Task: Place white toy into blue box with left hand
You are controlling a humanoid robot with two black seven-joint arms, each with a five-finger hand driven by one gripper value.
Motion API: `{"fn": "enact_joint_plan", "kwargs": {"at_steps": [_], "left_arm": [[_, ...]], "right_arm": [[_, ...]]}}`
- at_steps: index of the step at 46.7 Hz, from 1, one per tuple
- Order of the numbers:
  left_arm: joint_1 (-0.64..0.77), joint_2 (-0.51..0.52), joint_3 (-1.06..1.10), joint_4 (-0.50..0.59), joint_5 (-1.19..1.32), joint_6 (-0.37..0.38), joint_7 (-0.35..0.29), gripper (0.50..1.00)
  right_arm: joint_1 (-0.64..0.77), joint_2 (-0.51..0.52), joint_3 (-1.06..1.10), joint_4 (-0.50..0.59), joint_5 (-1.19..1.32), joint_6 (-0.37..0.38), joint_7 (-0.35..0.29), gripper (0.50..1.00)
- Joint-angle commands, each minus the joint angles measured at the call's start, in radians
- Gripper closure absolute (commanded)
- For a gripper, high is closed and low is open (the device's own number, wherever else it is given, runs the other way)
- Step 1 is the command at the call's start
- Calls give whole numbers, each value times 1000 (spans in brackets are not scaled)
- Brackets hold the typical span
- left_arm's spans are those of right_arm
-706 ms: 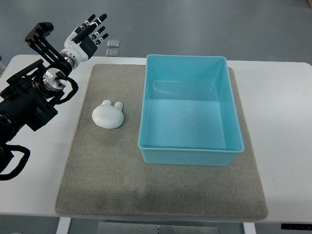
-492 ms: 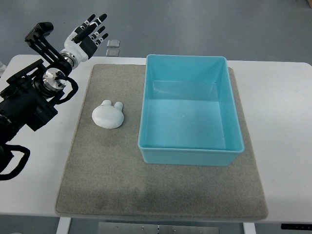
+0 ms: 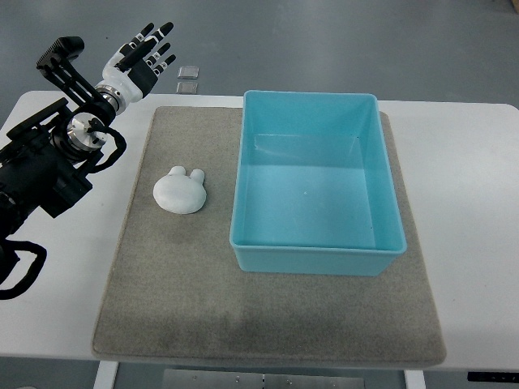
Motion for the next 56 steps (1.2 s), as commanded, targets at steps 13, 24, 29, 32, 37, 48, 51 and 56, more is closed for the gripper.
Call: {"fn": "enact_joint_plan", "kwargs": {"at_steps": [13, 24, 29, 32, 37, 48, 51, 56], "left_arm": [[15, 34, 16, -57, 31, -2, 0, 508], [35, 95, 58, -215, 169, 8, 0, 512], [35, 107, 84, -235, 252, 5, 0, 512], [37, 121, 91, -245, 291, 3, 0, 512], [35, 141, 111, -276, 353, 2, 0, 512], [21, 181, 217, -327, 545, 15, 19, 512], [6, 193, 258, -330, 577, 14, 19, 510], [-23, 244, 306, -388, 622, 0, 19, 510]], "right_arm": [[0, 0, 1, 0, 0, 0, 0, 564], [0, 0, 1, 0, 0, 0, 0, 564], [0, 0, 0, 0, 0, 0, 0, 564], [0, 0, 0, 0, 0, 0, 0, 564], [0, 0, 1, 0, 0, 0, 0, 564], [0, 0, 1, 0, -1, 0, 0, 564], [0, 0, 1, 0, -1, 0, 0, 564], [0, 0, 1, 0, 0, 0, 0, 564]]}}
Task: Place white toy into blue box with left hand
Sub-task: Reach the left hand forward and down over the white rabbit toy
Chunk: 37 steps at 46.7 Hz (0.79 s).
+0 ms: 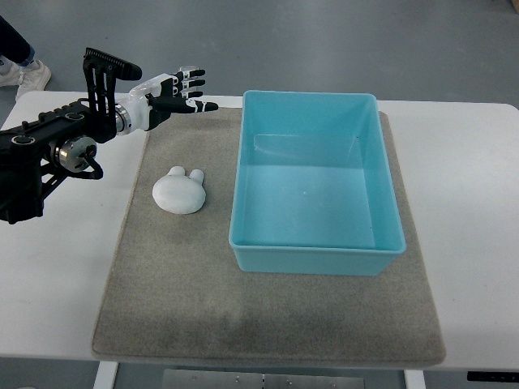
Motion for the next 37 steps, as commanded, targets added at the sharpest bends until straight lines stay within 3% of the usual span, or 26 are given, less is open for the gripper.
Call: {"fn": "enact_joint_plan", "kwargs": {"at_steps": [1, 12, 26, 37], "left_arm": [[-24, 47, 36, -63, 30, -13, 0, 510], [-122, 180, 196, -221, 111, -30, -2, 510], [-162, 331, 202, -454, 555, -55, -20, 514], [-200, 346, 205, -489, 708, -110, -22, 514]], "right_arm": [[0, 0, -1, 0, 1, 0, 0, 564], [0, 0, -1, 0, 1, 0, 0, 564], [0, 0, -1, 0, 1, 0, 0, 564], [0, 0, 1, 0, 1, 0, 0, 564]]}}
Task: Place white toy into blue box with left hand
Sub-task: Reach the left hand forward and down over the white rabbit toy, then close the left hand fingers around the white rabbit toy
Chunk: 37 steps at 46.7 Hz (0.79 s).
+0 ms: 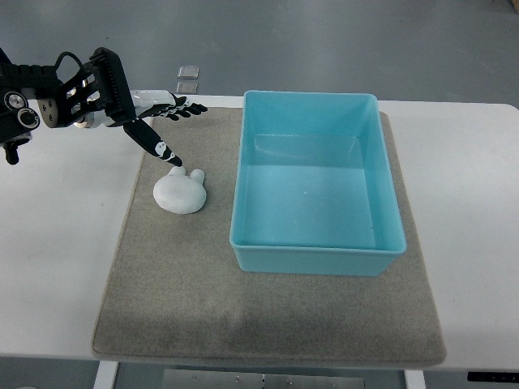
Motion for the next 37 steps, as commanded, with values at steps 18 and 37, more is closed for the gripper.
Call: {"fn": "enact_joint_plan", "kwargs": {"at_steps": [18, 37], "left_arm": [[-40, 12, 3, -54, 115, -71, -11, 510], [-37, 24, 3, -118, 214, -113, -11, 508]], "right_arm": [[0, 0, 0, 0, 0, 0, 0, 564], [0, 0, -1, 0, 0, 0, 0, 564]]}}
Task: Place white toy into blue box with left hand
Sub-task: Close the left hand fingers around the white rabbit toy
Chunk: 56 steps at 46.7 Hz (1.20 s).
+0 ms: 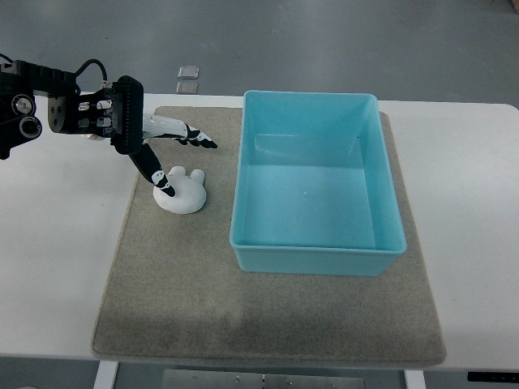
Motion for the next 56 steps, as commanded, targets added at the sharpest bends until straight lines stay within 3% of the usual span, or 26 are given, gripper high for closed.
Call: {"fn": "enact_joint_plan", "kwargs": {"at_steps": [1, 14, 39, 44, 46, 52, 56], "left_arm": [[1, -3, 1, -2, 1, 0, 1, 508], [28, -7, -2, 1, 136, 14, 2, 510], [68, -47, 2, 12, 142, 63, 1, 519], [68, -49, 2, 12, 143, 64, -1, 564], [68, -49, 2, 12, 148, 64, -1, 619], [67, -49, 2, 12, 185, 64, -1, 662], [68, -47, 1, 12, 215, 64, -1, 722]], "right_arm": [[0, 0, 1, 0, -1, 0, 0, 564], [0, 0, 1, 0, 0, 0, 0, 564], [0, 0, 1, 0, 0, 0, 0, 564], [0, 0, 1, 0, 0, 0, 0, 564], [0, 0, 1, 0, 0, 0, 0, 564], [0, 0, 1, 0, 0, 0, 0, 564], [0, 0, 1, 0, 0, 0, 0, 564]]}}
